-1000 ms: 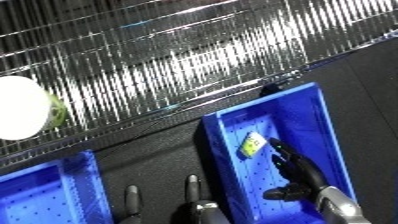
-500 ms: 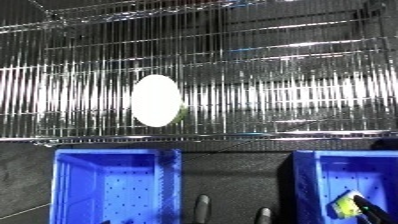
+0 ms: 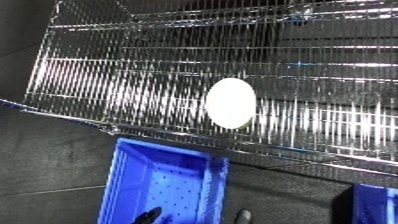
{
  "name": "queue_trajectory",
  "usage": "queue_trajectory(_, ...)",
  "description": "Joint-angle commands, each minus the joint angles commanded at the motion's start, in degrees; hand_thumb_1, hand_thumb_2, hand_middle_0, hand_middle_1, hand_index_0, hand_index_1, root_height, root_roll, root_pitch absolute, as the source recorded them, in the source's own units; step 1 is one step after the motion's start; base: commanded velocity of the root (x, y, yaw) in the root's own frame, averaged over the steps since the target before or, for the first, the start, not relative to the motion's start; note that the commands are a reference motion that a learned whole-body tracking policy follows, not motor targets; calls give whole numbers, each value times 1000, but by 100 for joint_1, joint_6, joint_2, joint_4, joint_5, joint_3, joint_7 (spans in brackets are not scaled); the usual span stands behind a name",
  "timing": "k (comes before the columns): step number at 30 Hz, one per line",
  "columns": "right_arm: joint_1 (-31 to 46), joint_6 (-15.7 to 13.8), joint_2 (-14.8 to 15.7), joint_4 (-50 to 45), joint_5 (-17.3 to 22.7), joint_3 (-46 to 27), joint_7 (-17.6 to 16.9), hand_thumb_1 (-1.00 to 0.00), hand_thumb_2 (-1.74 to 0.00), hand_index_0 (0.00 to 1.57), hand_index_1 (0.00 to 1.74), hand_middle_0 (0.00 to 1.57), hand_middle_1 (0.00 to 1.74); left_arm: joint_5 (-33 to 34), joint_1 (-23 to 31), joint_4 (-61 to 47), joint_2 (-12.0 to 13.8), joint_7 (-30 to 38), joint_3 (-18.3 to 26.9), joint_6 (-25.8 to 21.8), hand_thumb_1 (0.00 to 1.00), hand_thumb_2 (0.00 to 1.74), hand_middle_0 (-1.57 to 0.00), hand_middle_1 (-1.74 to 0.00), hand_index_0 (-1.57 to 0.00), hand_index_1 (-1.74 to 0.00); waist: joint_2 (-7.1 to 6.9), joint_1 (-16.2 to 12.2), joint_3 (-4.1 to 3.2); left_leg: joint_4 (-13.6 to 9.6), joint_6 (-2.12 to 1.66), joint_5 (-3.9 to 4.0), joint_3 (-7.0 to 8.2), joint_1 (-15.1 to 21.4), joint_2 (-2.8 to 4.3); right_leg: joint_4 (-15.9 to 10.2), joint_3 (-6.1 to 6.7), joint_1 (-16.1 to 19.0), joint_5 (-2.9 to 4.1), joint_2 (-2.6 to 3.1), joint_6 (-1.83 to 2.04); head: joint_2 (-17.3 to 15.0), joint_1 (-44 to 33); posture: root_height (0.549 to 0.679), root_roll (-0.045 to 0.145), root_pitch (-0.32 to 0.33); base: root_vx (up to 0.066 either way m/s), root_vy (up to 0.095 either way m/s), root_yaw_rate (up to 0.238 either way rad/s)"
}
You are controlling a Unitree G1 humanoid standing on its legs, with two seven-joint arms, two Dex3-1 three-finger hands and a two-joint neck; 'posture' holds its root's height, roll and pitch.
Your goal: Pick up the object and place it into the box
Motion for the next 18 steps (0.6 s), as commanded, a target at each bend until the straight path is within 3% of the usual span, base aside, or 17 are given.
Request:
queue_trajectory(4, 132, -137, -35, 71, 137, -72, 4, 0, 0, 0, 0, 0, 0, -10, 179, -879, 243, -199, -168, -184, 0, 0, 0, 0, 0, 0, 6, 140, 29, -147, -14, 56, -69, 21, -19, -57, -100, 52, 24, -58, 29, -48, 281, 640, 34, 61, 4, -31, 163)
queue_trajectory(8, 279, -217, -126, 88, 333, -111, 42, 0, 0, 0, 0, 0, 0, -392, 358, -2087, 682, -271, -209, -559, 0, 0, 0, 0, 0, 0, 23, 262, 32, -226, -24, 67, -128, 8, -48, -97, -195, 75, 40, -119, 45, -78, 578, 642, 33, 68, -13, -25, 153)
queue_trajectory(13, 487, -270, -210, 83, 615, -181, 95, 0, 0, 0, 0, 0, 0, -913, 526, -3527, 1144, -27, 66, -1141, 0, 0, 0, 0, 0, 0, 38, 419, 32, -252, -23, 55, -206, -27, -122, -102, -300, 93, 36, -184, 28, -181, 1011, 642, 34, 70, -2, -26, 175)
queue_trajectory(18, 562, -379, -128, 300, 848, -315, 209, 0, 0, 0, 0, 0, 0, -1124, 608, -4552, 1302, 195, 486, -1604, 0, 0, 0, 0, 0, 0, -5, 630, 32, -365, -27, 89, -324, -14, -200, -138, -445, 147, 47, -234, 31, -194, 1515, 644, 34, 75, 11, -69, 216)
